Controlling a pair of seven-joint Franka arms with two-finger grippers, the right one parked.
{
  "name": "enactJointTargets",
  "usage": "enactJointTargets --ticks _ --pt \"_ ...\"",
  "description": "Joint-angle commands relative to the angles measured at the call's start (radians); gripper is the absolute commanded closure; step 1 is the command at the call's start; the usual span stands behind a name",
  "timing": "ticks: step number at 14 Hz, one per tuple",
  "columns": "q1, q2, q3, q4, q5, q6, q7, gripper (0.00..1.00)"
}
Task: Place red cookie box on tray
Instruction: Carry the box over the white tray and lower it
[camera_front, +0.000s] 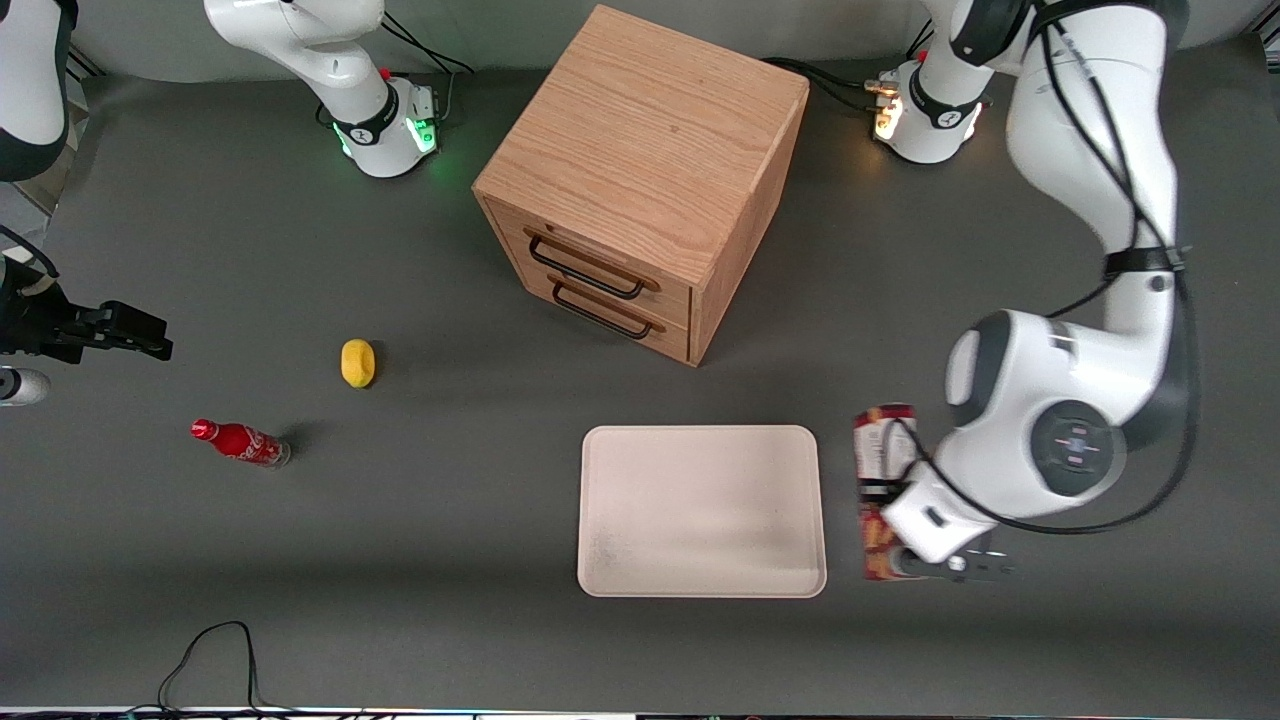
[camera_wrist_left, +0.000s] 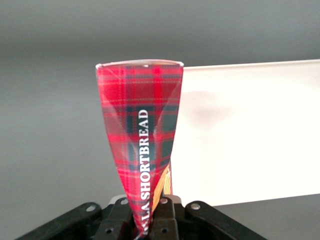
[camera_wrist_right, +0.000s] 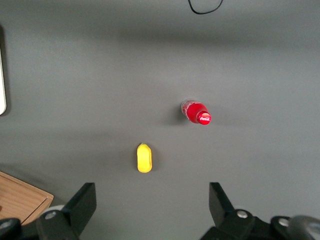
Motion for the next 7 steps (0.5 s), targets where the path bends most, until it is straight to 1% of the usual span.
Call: enactJointTargets --ticks 1,4,7 --pt "-0.042 0.05 -0.005 -0.017 0.002 0.095 -0.063 1.0" --pt "-0.062 0.071 -0.005 -0.119 0.013 0.239 -0.095 1.0" --pt "-0.077 0.11 -0.001 -0.124 0.019 0.279 -0.135 1.0"
